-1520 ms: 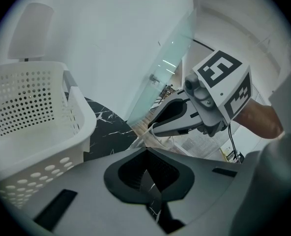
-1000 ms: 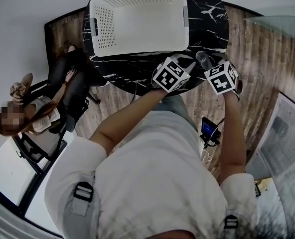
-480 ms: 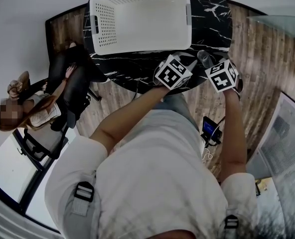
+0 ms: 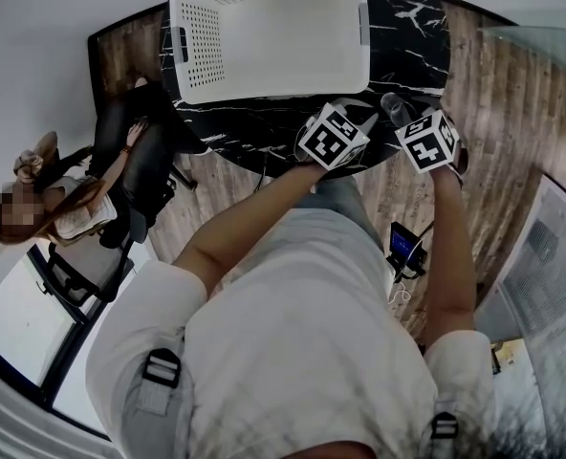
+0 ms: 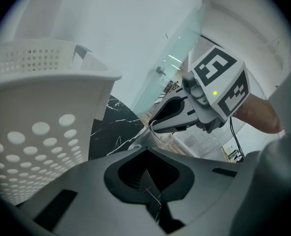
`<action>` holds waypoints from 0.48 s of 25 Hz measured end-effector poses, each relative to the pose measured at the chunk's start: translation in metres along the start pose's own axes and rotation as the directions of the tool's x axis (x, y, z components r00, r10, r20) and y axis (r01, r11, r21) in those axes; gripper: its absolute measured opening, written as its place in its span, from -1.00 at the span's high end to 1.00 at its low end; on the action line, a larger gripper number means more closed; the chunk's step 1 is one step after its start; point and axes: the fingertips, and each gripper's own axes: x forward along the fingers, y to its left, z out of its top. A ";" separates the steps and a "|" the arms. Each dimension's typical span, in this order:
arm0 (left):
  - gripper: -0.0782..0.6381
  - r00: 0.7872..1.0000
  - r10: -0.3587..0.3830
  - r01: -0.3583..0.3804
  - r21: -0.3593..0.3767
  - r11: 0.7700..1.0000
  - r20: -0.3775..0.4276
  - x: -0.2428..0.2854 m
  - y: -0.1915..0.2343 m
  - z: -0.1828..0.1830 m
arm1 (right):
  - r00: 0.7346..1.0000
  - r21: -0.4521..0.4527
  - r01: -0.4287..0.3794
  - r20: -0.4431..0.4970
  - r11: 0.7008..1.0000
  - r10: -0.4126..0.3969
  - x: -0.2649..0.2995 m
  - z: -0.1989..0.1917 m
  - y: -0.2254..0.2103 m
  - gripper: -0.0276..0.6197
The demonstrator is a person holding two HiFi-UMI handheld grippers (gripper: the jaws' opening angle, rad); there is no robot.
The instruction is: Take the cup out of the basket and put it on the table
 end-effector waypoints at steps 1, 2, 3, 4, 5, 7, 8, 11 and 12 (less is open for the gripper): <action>0.77 1.000 0.001 -0.001 -0.001 1.000 -0.002 0.000 0.000 -0.001 | 1.000 0.001 -0.002 -0.002 1.000 0.002 0.001 -0.001 0.000 0.83; 0.77 1.000 0.001 -0.001 -0.002 1.000 -0.002 0.001 0.001 -0.001 | 1.000 0.002 -0.003 -0.005 1.000 0.003 0.002 -0.002 0.001 0.83; 0.77 1.000 0.002 -0.002 -0.002 1.000 -0.002 0.001 0.001 -0.001 | 1.000 0.003 -0.003 -0.007 1.000 0.003 0.003 -0.002 0.001 0.83; 0.77 1.000 0.003 -0.003 -0.002 1.000 -0.002 0.002 0.001 -0.002 | 1.000 0.004 -0.004 -0.008 1.000 0.004 0.004 -0.003 0.001 0.83; 0.77 1.000 0.003 -0.003 -0.002 1.000 -0.002 0.002 0.002 -0.002 | 1.000 0.004 -0.005 -0.009 1.000 0.005 0.005 -0.004 0.001 0.83; 0.77 1.000 0.003 -0.003 -0.004 1.000 -0.006 0.003 0.003 -0.003 | 1.000 0.006 -0.006 -0.011 1.000 0.006 0.007 -0.004 0.001 0.83; 0.77 1.000 0.003 -0.003 -0.004 1.000 -0.007 0.003 0.003 -0.004 | 1.000 0.007 -0.007 -0.012 1.000 0.007 0.008 -0.004 0.001 0.83; 0.77 1.000 0.003 -0.003 -0.002 1.000 -0.009 0.003 0.003 -0.004 | 1.000 0.009 -0.009 -0.014 1.000 0.009 0.009 -0.004 0.001 0.83; 0.77 1.000 0.003 -0.003 -0.002 1.000 -0.009 0.004 0.003 -0.004 | 1.000 0.008 -0.009 -0.015 1.000 0.009 0.010 -0.005 0.001 0.83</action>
